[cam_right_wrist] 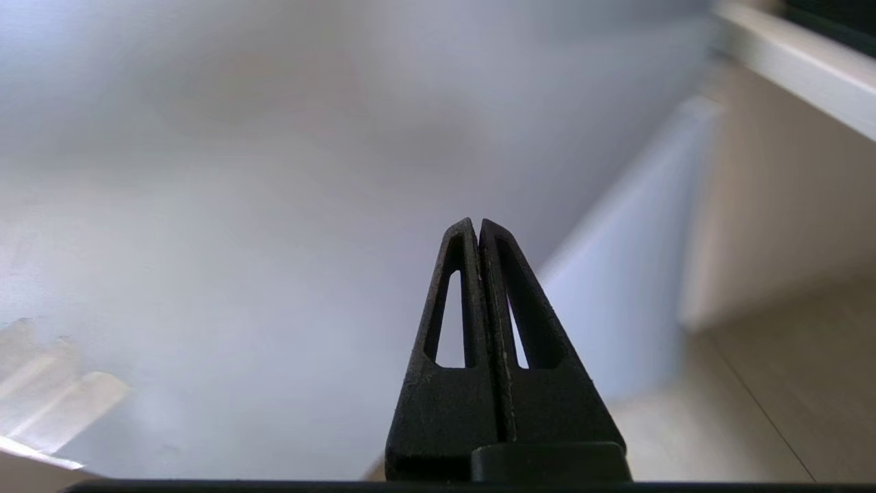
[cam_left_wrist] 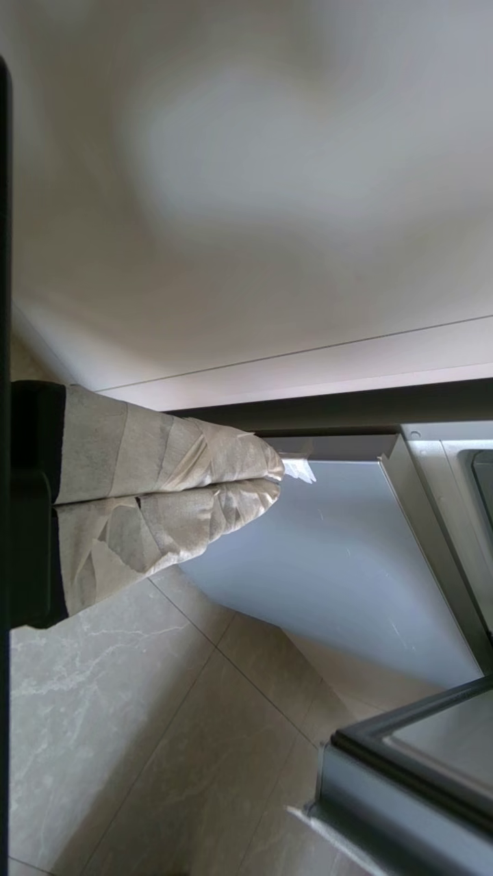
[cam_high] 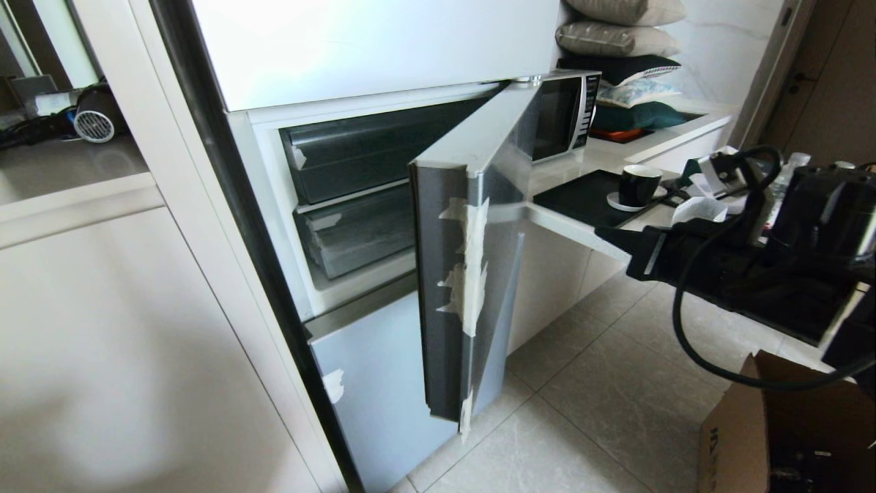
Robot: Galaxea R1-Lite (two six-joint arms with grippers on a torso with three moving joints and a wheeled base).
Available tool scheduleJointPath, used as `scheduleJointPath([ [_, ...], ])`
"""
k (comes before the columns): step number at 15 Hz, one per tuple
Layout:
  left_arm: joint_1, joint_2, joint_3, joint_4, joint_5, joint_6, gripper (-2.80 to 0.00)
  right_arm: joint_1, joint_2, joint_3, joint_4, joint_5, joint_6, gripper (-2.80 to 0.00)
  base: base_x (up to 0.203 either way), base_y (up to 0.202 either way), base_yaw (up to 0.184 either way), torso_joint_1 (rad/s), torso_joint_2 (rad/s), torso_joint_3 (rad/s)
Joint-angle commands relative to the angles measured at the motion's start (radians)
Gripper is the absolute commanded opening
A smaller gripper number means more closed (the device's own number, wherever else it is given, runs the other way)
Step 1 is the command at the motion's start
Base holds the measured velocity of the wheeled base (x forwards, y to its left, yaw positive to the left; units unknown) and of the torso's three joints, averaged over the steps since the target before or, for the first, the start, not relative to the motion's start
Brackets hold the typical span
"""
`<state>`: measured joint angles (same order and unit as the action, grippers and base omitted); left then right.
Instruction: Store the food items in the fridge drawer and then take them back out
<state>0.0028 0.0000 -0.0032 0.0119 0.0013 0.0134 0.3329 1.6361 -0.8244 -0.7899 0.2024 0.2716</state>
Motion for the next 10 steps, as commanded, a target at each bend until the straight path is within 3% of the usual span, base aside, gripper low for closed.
scheduleJointPath([
  [1,0.0,0.0,0.0,0.0,0.0,0.0,-2.8,0.012,0.133,-0.064,-0.069,0.156,-0.013,-2.8,0.0,0.0,0.0,0.0,0.0,0.0],
  [3,0.0,0.0,0.0,0.0,0.0,0.0,-2.8,0.027,0.198,-0.134,-0.084,0.202,-0.02,-2.8,0.0,0.0,0.0,0.0,0.0,0.0],
  [10,0.0,0.0,0.0,0.0,0.0,0.0,-2.8,0.152,0.398,-0.378,-0.088,0.197,-0.023,-2.8,0.0,0.0,0.0,0.0,0.0,0.0],
])
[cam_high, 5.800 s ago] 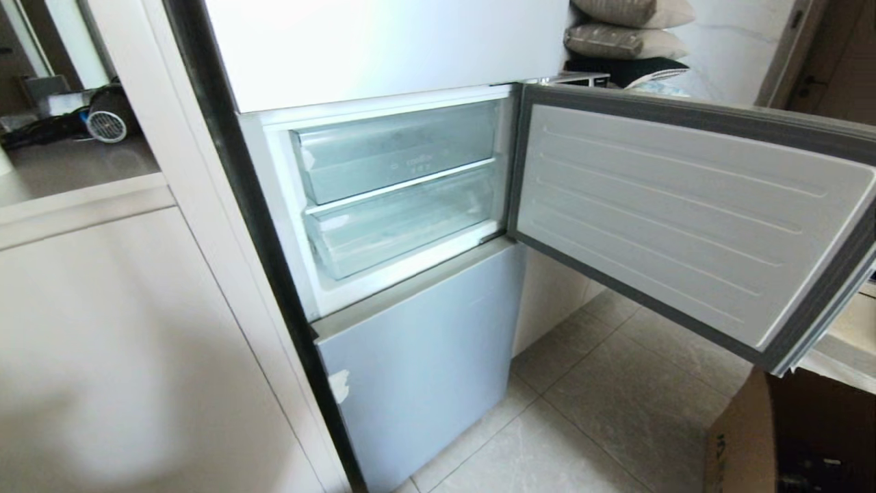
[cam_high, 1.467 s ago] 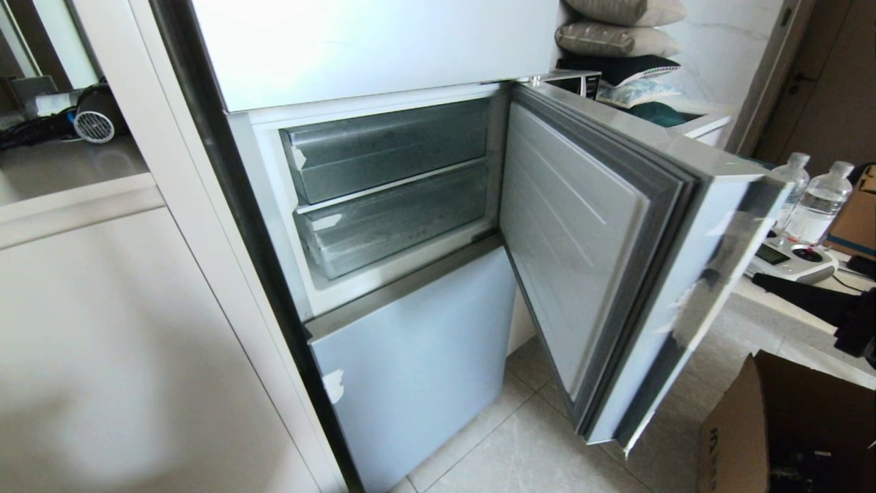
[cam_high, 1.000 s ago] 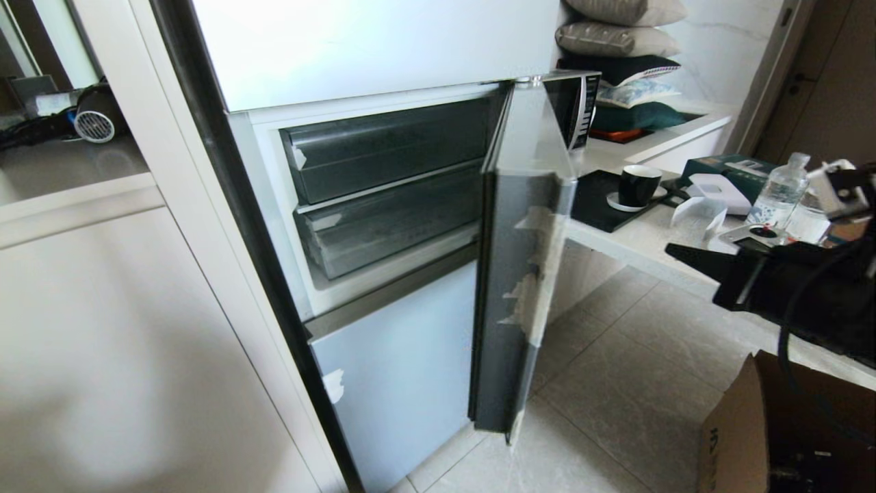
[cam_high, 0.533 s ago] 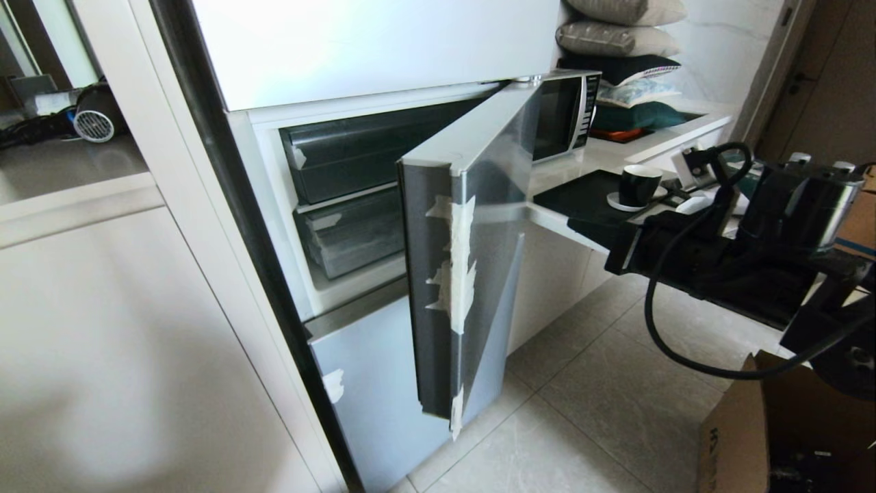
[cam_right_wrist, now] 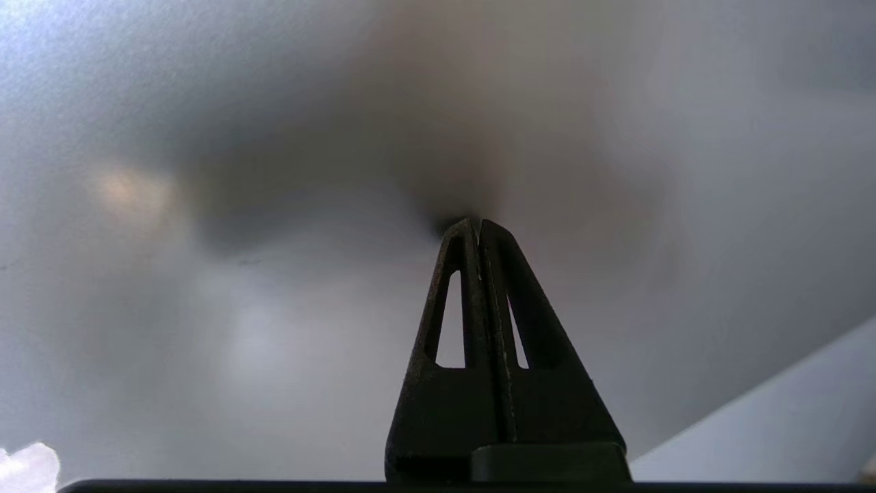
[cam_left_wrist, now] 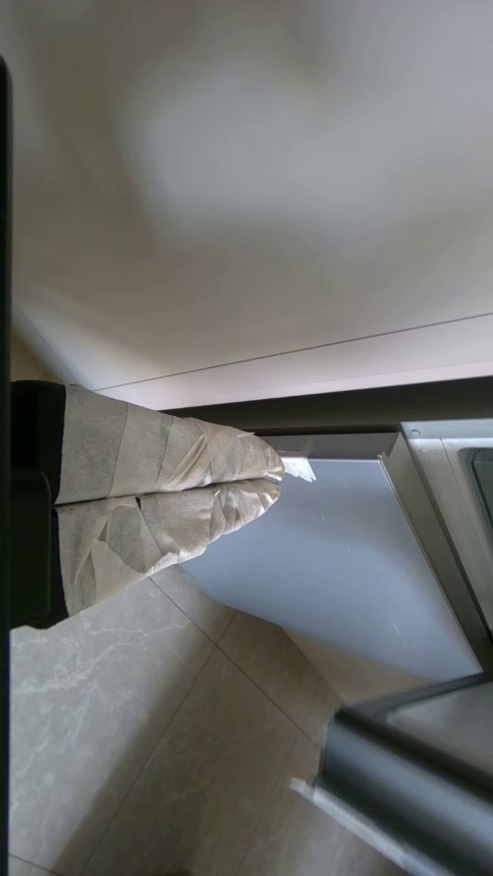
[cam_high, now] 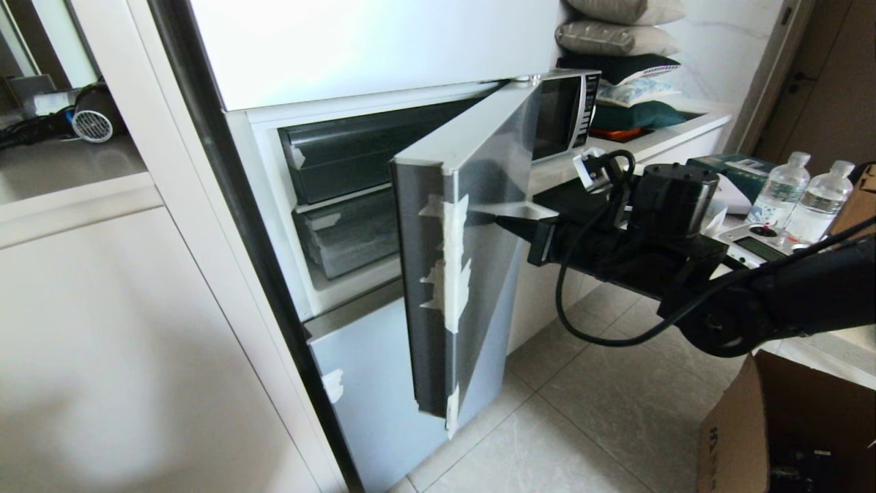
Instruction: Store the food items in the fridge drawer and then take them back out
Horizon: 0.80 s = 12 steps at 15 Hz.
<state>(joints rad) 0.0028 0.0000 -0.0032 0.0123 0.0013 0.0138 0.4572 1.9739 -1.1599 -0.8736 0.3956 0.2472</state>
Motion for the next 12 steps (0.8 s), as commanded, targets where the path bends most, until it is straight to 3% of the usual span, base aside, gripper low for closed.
scheduleJointPath([
  [1,0.0,0.0,0.0,0.0,0.0,0.0,-2.8,0.04,0.087,-0.077,-0.003,0.003,0.001,-2.8,0.0,0.0,0.0,0.0,0.0,0.0],
  [5,0.0,0.0,0.0,0.0,0.0,0.0,-2.8,0.063,0.272,-0.329,-0.003,-0.062,-0.01,-2.8,0.0,0.0,0.0,0.0,0.0,0.0],
  [9,0.0,0.0,0.0,0.0,0.0,0.0,-2.8,0.071,0.568,-0.743,0.0,-0.137,-0.057,-2.8,0.0,0.0,0.0,0.0,0.0,0.0],
  [12,0.0,0.0,0.0,0.0,0.0,0.0,-2.8,0.081,0.634,-0.804,-0.009,-0.097,-0.074,-2.8,0.0,0.0,0.0,0.0,0.0,0.0],
])
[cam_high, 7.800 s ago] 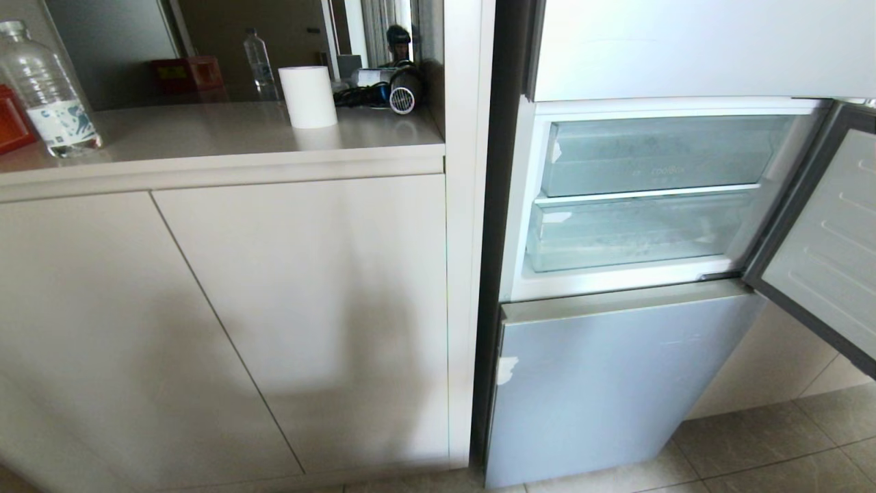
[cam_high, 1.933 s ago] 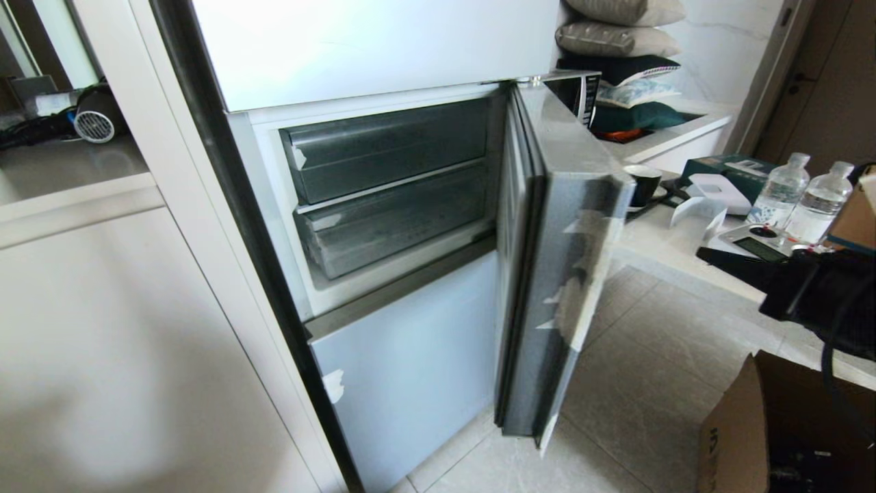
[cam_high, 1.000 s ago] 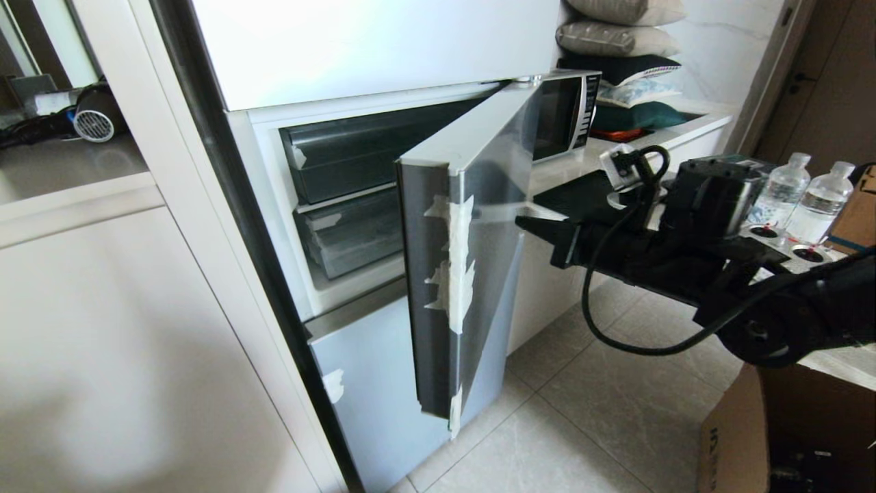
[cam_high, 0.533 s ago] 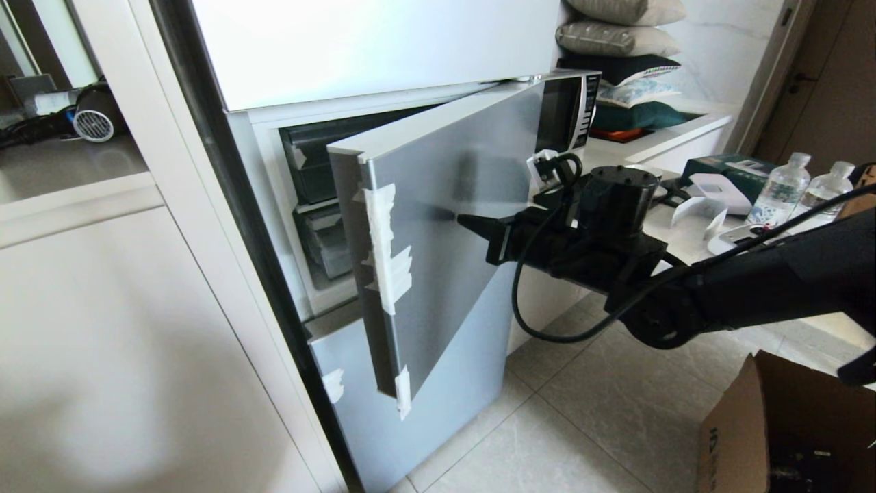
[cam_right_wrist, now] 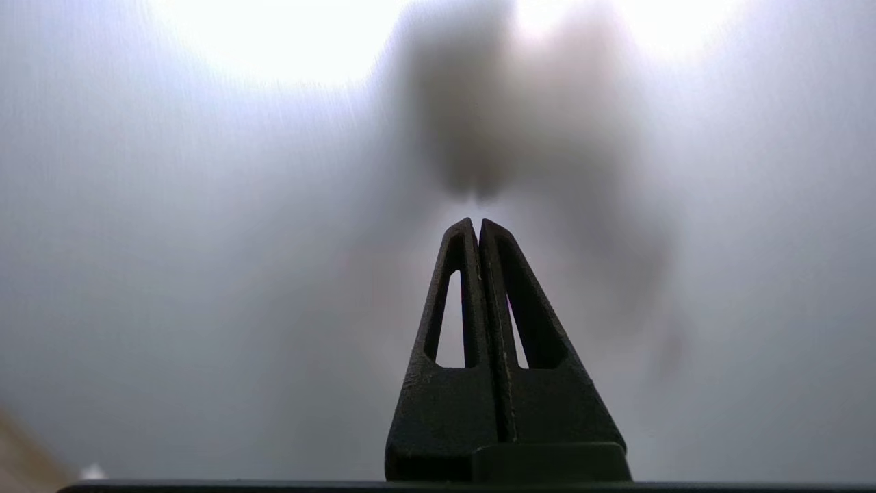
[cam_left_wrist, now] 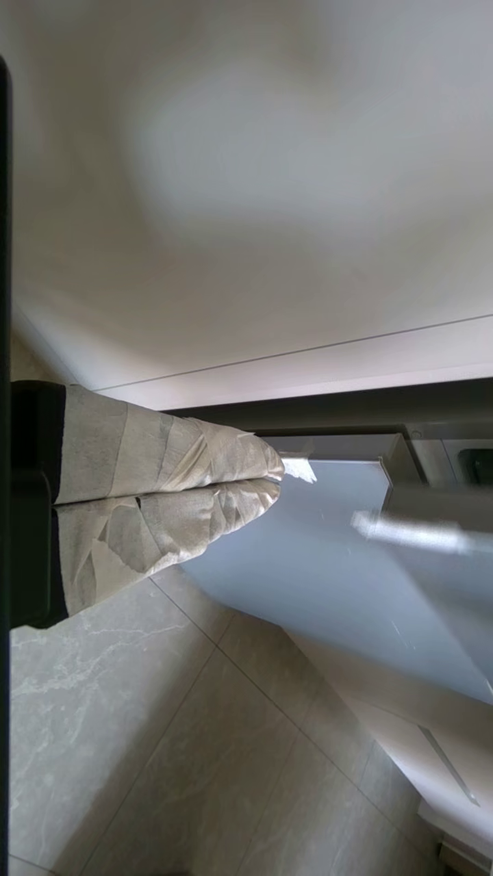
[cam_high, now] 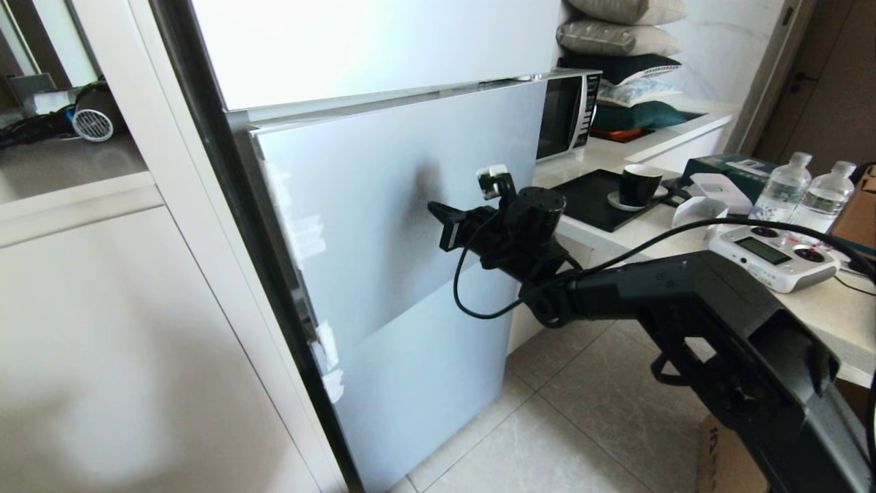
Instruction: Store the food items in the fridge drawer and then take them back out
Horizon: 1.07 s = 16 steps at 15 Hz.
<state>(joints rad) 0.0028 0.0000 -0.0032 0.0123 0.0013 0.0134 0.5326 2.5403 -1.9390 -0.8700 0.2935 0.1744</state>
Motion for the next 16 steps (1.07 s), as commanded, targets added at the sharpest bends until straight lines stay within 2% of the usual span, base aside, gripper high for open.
scheduleJointPath([
  [1,0.0,0.0,0.0,0.0,0.0,0.0,-2.8,0.006,0.067,-0.021,-0.04,0.002,-0.002,-2.8,0.0,0.0,0.0,0.0,0.0,0.0],
  [4,0.0,0.0,0.0,0.0,0.0,0.0,-2.8,0.004,0.043,-0.002,-0.062,-0.015,-0.001,-2.8,0.0,0.0,0.0,0.0,0.0,0.0],
  [6,0.0,0.0,0.0,0.0,0.0,0.0,-2.8,0.004,-0.028,0.12,-0.075,-0.037,-0.002,-2.8,0.0,0.0,0.0,0.0,0.0,0.0],
  [10,0.0,0.0,0.0,0.0,0.0,0.0,-2.8,0.022,-0.437,0.555,-0.066,-0.053,-0.007,-2.8,0.0,0.0,0.0,0.0,0.0,0.0],
  [12,0.0,0.0,0.0,0.0,0.0,0.0,-2.8,0.023,-0.683,0.784,-0.041,-0.075,-0.039,-2.8,0.0,0.0,0.0,0.0,0.0,0.0],
  [14,0.0,0.0,0.0,0.0,0.0,0.0,-2.8,-0.003,-0.941,1.025,-0.019,-0.15,-0.087,-2.8,0.0,0.0,0.0,0.0,0.0,0.0],
  [16,0.0,0.0,0.0,0.0,0.0,0.0,-2.8,-0.044,-1.176,1.21,-0.005,-0.256,-0.117,-2.8,0.0,0.0,0.0,0.0,0.0,0.0],
])
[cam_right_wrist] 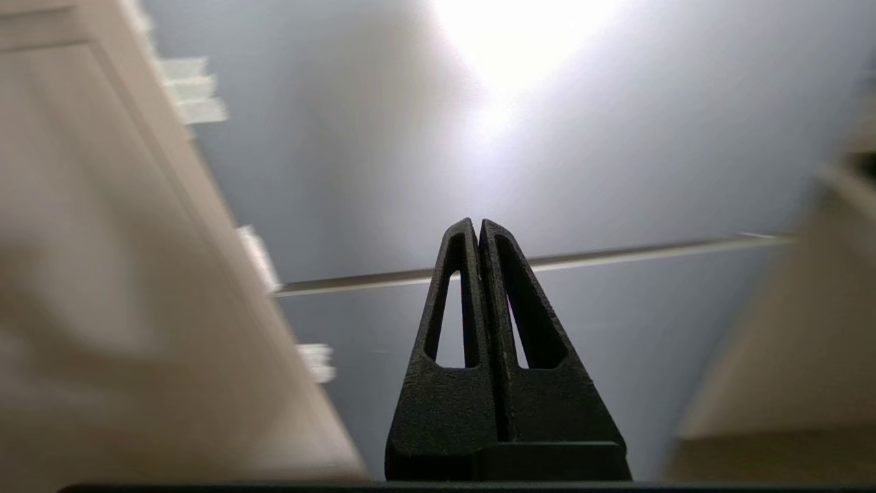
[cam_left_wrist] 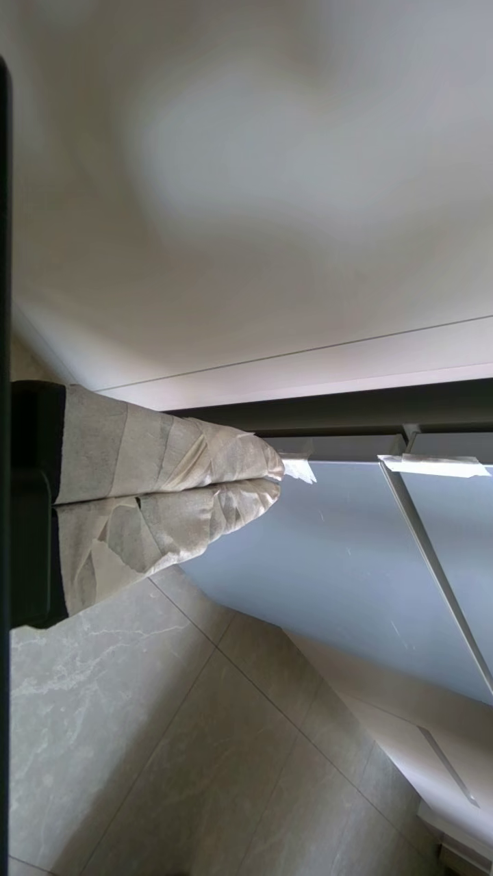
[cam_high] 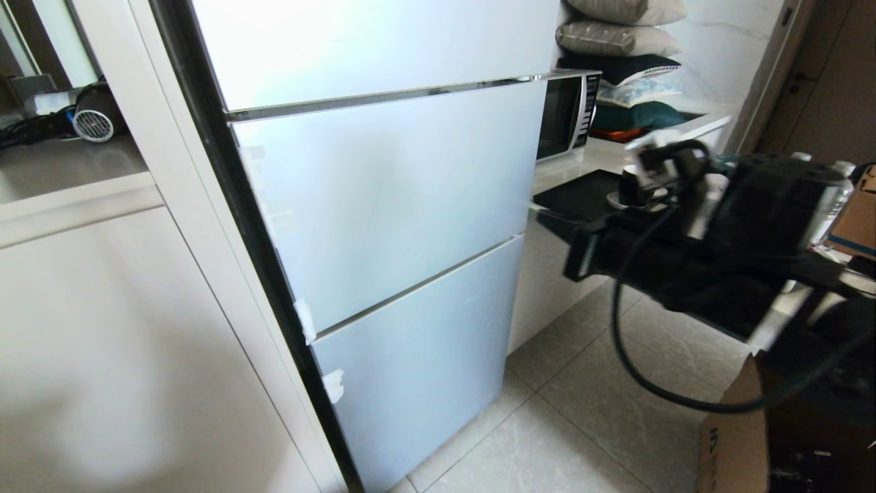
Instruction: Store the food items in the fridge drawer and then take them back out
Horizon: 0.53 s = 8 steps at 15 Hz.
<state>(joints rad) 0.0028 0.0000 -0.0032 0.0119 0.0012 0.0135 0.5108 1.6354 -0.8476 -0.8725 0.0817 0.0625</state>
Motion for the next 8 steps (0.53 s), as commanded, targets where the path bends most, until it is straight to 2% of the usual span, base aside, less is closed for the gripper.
scheduleJointPath([
  [1,0.0,0.0,0.0,0.0,0.0,0.0,-2.8,-0.045,-0.398,0.222,0.004,-0.123,-0.018,-2.8,0.0,0.0,0.0,0.0,0.0,0.0],
  [3,0.0,0.0,0.0,0.0,0.0,0.0,-2.8,-0.09,-0.629,0.438,0.023,-0.247,-0.048,-2.8,0.0,0.0,0.0,0.0,0.0,0.0],
  [5,0.0,0.0,0.0,0.0,0.0,0.0,-2.8,-0.139,-0.87,0.605,0.109,-0.318,-0.074,-2.8,0.0,0.0,0.0,0.0,0.0,0.0],
  [7,0.0,0.0,0.0,0.0,0.0,0.0,-2.8,-0.192,-1.103,0.728,0.297,-0.353,-0.089,-2.8,0.0,0.0,0.0,0.0,0.0,0.0],
  [8,0.0,0.0,0.0,0.0,0.0,0.0,-2.8,-0.247,-1.194,0.771,0.46,-0.342,-0.082,-2.8,0.0,0.0,0.0,0.0,0.0,0.0],
])
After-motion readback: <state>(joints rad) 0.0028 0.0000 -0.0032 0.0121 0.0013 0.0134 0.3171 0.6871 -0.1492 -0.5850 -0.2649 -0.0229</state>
